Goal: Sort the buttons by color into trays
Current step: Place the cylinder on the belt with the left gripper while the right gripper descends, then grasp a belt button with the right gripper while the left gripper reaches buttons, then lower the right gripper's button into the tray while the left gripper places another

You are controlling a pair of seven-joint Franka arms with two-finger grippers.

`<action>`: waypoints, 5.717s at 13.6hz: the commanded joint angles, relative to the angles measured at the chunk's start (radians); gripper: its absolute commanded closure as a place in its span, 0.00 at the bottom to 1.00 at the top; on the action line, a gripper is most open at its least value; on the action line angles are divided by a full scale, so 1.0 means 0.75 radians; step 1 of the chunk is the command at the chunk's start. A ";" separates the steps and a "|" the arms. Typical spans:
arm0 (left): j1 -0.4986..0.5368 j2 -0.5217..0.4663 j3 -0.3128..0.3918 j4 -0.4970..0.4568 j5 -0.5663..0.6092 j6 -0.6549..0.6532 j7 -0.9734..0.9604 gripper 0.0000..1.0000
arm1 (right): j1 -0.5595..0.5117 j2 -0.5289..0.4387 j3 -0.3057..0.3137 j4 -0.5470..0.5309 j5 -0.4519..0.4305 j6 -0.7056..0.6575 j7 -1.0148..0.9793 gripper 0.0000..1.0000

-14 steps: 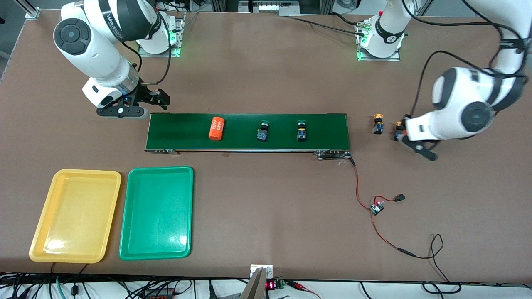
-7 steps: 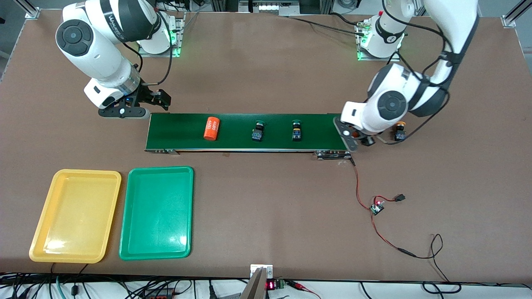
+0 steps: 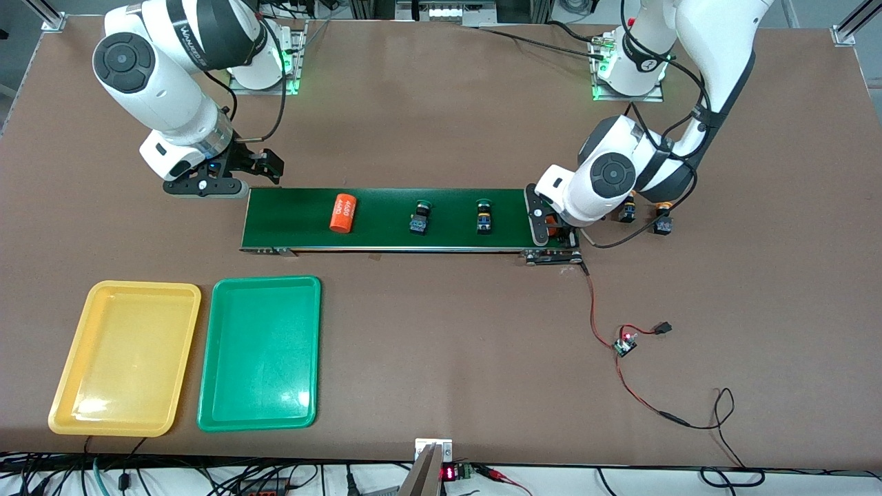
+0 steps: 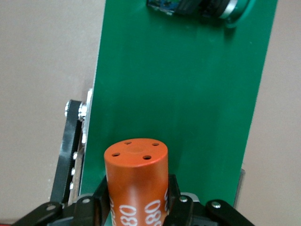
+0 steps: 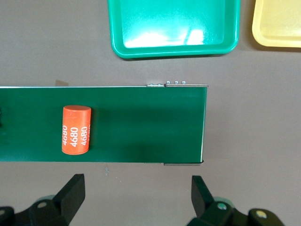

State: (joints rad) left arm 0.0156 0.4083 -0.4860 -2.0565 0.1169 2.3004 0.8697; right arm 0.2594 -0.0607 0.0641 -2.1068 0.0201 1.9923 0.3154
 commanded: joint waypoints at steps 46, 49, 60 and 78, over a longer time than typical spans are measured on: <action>0.057 -0.119 0.384 -0.396 -0.007 0.099 -1.276 0.75 | 0.360 0.627 -0.008 0.197 0.069 0.393 0.516 0.14; 0.057 -0.131 0.382 -0.343 -0.007 0.060 -1.282 0.90 | 0.352 0.641 -0.008 0.197 0.069 0.397 0.461 0.51; -0.008 -0.105 0.143 0.071 -0.127 -0.267 -1.591 0.93 | 0.108 0.623 -0.024 0.655 0.080 -0.026 0.134 0.98; -0.062 -0.162 0.106 0.130 -0.244 -0.287 -1.771 0.00 | -0.174 1.046 -0.079 0.711 -0.074 0.589 -0.282 0.80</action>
State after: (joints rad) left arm -0.0622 0.3545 -0.4069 -1.9806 -0.0536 2.1957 -0.4606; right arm 0.1336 0.6988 0.0015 -1.6035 -0.0212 2.4235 0.1096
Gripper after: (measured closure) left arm 0.026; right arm 0.595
